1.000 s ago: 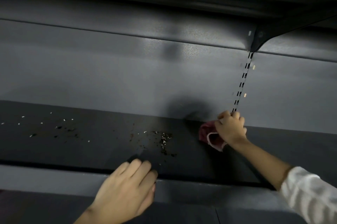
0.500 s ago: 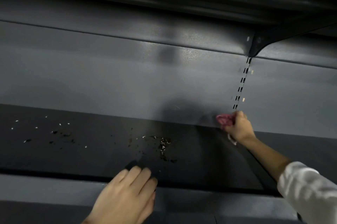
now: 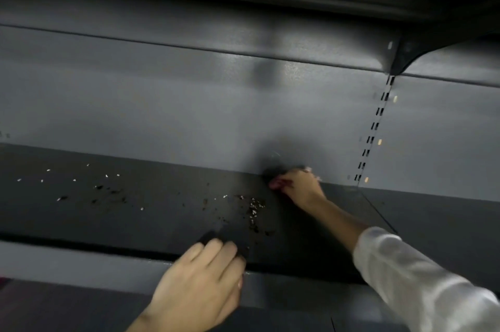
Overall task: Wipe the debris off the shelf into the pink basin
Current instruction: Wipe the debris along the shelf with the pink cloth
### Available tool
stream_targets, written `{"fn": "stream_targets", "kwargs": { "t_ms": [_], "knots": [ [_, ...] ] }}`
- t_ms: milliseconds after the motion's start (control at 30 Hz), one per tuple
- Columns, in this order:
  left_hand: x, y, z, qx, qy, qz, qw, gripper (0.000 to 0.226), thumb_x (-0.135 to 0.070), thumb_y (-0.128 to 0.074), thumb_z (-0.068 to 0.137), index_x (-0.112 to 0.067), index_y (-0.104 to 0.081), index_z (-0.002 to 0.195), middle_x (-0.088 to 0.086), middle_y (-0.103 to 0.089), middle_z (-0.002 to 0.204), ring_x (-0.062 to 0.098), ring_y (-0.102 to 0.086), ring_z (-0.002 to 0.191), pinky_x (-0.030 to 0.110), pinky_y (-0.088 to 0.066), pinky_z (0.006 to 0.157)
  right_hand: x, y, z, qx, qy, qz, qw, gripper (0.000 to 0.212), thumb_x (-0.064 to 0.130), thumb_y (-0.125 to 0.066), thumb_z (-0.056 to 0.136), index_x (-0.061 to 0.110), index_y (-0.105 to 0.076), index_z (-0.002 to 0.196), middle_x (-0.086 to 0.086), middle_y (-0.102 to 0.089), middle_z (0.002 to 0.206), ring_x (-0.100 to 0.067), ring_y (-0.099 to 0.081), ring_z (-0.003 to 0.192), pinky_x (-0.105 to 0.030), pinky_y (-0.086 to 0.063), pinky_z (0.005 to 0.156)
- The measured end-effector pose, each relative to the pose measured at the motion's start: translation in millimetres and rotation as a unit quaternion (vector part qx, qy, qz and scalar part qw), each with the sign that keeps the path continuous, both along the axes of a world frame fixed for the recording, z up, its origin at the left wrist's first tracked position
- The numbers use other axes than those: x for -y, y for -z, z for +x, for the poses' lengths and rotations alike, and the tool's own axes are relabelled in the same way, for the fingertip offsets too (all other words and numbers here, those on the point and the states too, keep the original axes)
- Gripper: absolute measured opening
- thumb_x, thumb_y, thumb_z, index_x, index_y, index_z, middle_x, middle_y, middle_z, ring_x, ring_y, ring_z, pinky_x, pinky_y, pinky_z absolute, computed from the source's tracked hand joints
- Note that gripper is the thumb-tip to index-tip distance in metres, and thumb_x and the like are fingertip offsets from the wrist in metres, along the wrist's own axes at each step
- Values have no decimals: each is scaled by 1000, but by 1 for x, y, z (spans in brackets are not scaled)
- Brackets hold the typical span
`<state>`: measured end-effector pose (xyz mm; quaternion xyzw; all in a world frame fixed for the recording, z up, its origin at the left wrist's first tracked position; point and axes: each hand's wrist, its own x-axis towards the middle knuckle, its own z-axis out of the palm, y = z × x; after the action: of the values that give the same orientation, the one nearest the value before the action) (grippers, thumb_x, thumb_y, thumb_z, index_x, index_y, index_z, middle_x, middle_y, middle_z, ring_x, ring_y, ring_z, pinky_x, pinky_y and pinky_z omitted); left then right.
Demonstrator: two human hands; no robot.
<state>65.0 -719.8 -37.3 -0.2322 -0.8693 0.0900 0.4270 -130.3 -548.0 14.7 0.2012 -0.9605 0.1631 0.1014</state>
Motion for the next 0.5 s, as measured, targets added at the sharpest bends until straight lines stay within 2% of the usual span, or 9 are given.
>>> {"fn": "stream_targets", "kwargs": {
  "t_ms": [67,100,167,233,300,333,400,433,500],
  "knots": [
    [1,-3,3,5,3,-5,1000,26,-29,-47,71,-17,-70,65,1,-62,66,19,-36,70,28,-29,60,16,-1,16,-3,-91,-24,996,27,5,-56,85,13,-70,107,-9,-67,117,-24,-59,109,-30,-43,97],
    [2,-4,4,4,7,-1,1000,27,-28,-46,72,-16,-69,64,1,-62,64,19,-35,69,28,-28,59,18,-3,22,2,-110,-46,993,26,3,-58,83,9,-70,106,-12,-69,111,-21,-63,99,-22,-45,89],
    [4,-7,7,2,13,8,1000,27,-25,-46,73,-14,-68,63,2,-59,61,19,-33,67,29,-28,58,12,-9,29,7,-115,-113,987,25,-1,-58,82,5,-71,103,-9,-72,93,1,-62,66,-4,-43,60],
    [9,-10,9,-4,1,12,1000,27,-21,-45,74,-12,-67,63,4,-56,60,20,-32,66,31,-28,57,-9,-17,27,-1,-83,-183,980,25,-2,-57,83,6,-71,101,1,-67,84,14,-56,54,4,-39,52],
    [22,-13,12,-8,-28,20,999,28,-21,-43,74,-10,-66,63,5,-55,60,20,-31,66,31,-27,57,-42,-22,25,18,-26,-207,978,20,2,-59,84,9,-71,99,-1,-68,83,6,-63,63,-3,-42,56],
    [31,-14,14,-7,-41,26,999,29,-21,-42,75,-9,-65,64,6,-55,60,20,-31,66,32,-27,58,-62,-21,25,37,3,-190,981,15,4,-59,84,12,-71,90,-4,-69,76,-2,-64,58,-8,-43,51],
    [52,-16,17,-4,-53,28,998,31,-22,-40,77,-8,-65,65,7,-55,62,19,-32,67,32,-27,58,-90,-13,33,74,55,-120,988,22,7,-55,86,21,-59,69,4,-63,53,-2,-55,40,-6,-37,40],
    [61,-16,19,-2,-55,21,998,32,-23,-40,78,-8,-65,65,7,-55,62,19,-32,67,32,-27,58,-95,-9,38,88,79,-91,989,22,10,-55,87,23,-53,69,8,-60,55,-3,-56,47,-8,-38,45],
    [75,-16,22,-2,-51,2,999,37,-24,-37,84,-10,-65,65,6,-55,63,19,-32,67,32,-27,58,-87,-1,49,68,118,-48,989,28,13,-56,86,29,-42,68,4,-54,81,-14,-57,77,-17,-36,69]
  ]
}}
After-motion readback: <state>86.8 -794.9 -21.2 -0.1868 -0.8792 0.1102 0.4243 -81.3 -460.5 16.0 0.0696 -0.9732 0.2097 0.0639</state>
